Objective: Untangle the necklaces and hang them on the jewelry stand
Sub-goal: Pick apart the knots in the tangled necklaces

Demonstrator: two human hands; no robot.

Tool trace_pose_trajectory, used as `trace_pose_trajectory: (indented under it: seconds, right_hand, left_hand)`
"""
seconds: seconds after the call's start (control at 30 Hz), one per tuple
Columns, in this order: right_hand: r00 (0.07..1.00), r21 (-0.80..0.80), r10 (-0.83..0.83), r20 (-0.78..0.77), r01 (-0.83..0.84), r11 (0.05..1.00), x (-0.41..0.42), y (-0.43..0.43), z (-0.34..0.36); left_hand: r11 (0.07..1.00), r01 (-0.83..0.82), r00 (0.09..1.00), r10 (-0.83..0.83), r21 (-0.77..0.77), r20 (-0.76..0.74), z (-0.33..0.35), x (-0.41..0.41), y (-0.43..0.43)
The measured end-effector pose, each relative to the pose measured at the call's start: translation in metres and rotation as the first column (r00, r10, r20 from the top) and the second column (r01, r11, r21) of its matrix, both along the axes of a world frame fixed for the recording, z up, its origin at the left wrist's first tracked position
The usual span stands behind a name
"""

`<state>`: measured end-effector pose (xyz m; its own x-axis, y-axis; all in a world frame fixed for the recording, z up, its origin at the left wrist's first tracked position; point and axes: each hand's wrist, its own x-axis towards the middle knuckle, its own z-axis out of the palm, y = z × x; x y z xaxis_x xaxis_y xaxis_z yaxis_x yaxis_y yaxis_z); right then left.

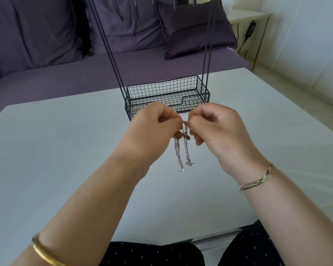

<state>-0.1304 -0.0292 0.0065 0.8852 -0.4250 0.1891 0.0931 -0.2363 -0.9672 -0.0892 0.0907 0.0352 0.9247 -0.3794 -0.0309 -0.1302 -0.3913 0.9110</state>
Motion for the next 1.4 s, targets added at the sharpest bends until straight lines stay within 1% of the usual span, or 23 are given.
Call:
trace_pose_trajectory:
  seconds: [0.07, 0.1, 0.17, 0.23, 0.33, 0.43, 0.5, 0.6, 0.7, 0.77, 0.83, 0.93, 1.03, 1.07, 1.1, 1.13, 1.23, 1.27, 1.33, 1.4]
  right_hand:
    - [0.998, 0.233, 0.041, -0.053, -0.028, 0.972, 0.002, -0.001, 0.001]
    - [0.995, 0.322, 0.065, -0.076, -0.037, 0.946, 0.003, -0.003, 0.002]
    - [0.988, 0.426, 0.105, -0.112, -0.048, 0.904, 0.004, -0.005, 0.002]
    - [0.983, 0.491, 0.133, -0.129, -0.053, 0.87, 0.003, -0.005, 0.001]
    - [0.979, 0.54, 0.152, -0.139, -0.053, 0.84, 0.004, -0.006, 0.001]
    - [0.979, 0.516, 0.127, -0.162, -0.026, 0.856, 0.006, -0.009, 0.002]
    - [0.975, 0.486, 0.115, -0.188, -0.009, 0.874, 0.008, -0.012, 0.003]
    - [0.969, 0.472, 0.108, -0.22, 0.009, 0.882, 0.012, -0.015, 0.003]
    - [0.962, 0.466, 0.124, -0.245, 0.005, 0.885, 0.017, -0.017, 0.001]
    - [0.956, 0.463, 0.141, -0.257, -0.006, 0.886, 0.019, -0.017, 0.0]
    - [0.95, 0.462, 0.157, -0.269, -0.016, 0.887, 0.023, -0.017, -0.002]
    - [0.947, 0.421, 0.171, -0.27, -0.043, 0.906, 0.024, -0.016, -0.003]
    - [0.951, 0.356, 0.165, -0.262, -0.063, 0.932, 0.026, -0.017, -0.004]
    - [0.954, 0.34, 0.161, -0.254, -0.067, 0.938, 0.026, -0.017, -0.004]
    - [0.957, 0.325, 0.155, -0.245, -0.07, 0.943, 0.027, -0.018, -0.004]
    - [0.96, 0.315, 0.151, -0.237, -0.071, 0.946, 0.027, -0.018, -0.004]
    - [0.96, 0.329, 0.171, -0.22, -0.092, 0.94, 0.026, -0.019, -0.004]
    - [0.96, 0.34, 0.183, -0.211, -0.103, 0.935, 0.026, -0.02, -0.003]
    - [0.961, 0.355, 0.193, -0.198, -0.113, 0.928, 0.024, -0.021, -0.003]
    - [0.961, 0.365, 0.189, -0.2, -0.106, 0.925, 0.023, -0.024, -0.003]
  left_hand:
    - [0.995, 0.013, 0.993, -0.025, -0.104, -0.114, 0.001, -0.002, -0.002]
    - [0.99, 0.028, 0.987, -0.048, -0.135, -0.153, 0.002, -0.003, -0.002]
    - [0.989, 0.067, 0.985, -0.086, -0.13, -0.148, 0.003, -0.004, -0.002]
    - [0.993, 0.084, 0.99, -0.093, -0.085, -0.103, 0.003, -0.003, -0.002]
    - [0.997, 0.072, 0.997, -0.072, -0.015, -0.006, 0.0, -0.001, -0.001]
    - [0.994, 0.099, 0.989, -0.104, 0.045, 0.109, -0.002, 0.0, -0.002]
    - [0.991, 0.106, 0.971, -0.12, 0.075, 0.205, -0.003, 0.004, -0.005]
    - [0.988, 0.072, 0.926, -0.116, 0.133, 0.358, -0.003, 0.01, -0.011]
    - [0.985, 0.052, 0.904, -0.115, 0.162, 0.411, -0.004, 0.011, -0.013]
    - [0.985, 0.041, 0.921, -0.101, 0.165, 0.376, -0.007, 0.012, -0.012]
    - [0.993, 0.04, 0.96, -0.069, 0.111, 0.272, -0.01, 0.016, -0.011]
    - [1.0, 0.029, 0.999, -0.029, 0.005, 0.03, -0.011, 0.02, -0.009]
    - [0.994, 0.019, 0.97, -0.044, -0.109, -0.239, -0.01, 0.02, -0.01]
    - [0.991, 0.016, 0.955, -0.054, -0.133, -0.292, -0.009, 0.02, -0.01]
    - [0.991, 0.021, 0.95, -0.06, -0.13, -0.306, -0.008, 0.02, -0.009]
    - [0.995, 0.034, 0.958, -0.06, -0.096, -0.281, -0.009, 0.02, -0.008]
    - [0.996, 0.067, 0.992, -0.06, 0.064, -0.107, -0.014, 0.022, -0.007]
    - [0.994, 0.069, 0.995, -0.062, 0.088, -0.078, -0.015, 0.021, -0.007]
    - [0.997, 0.056, 0.994, -0.05, 0.061, -0.098, -0.016, 0.019, -0.006]
    - [1.0, 0.013, 0.988, -0.015, -0.012, -0.153, -0.015, 0.021, -0.005]
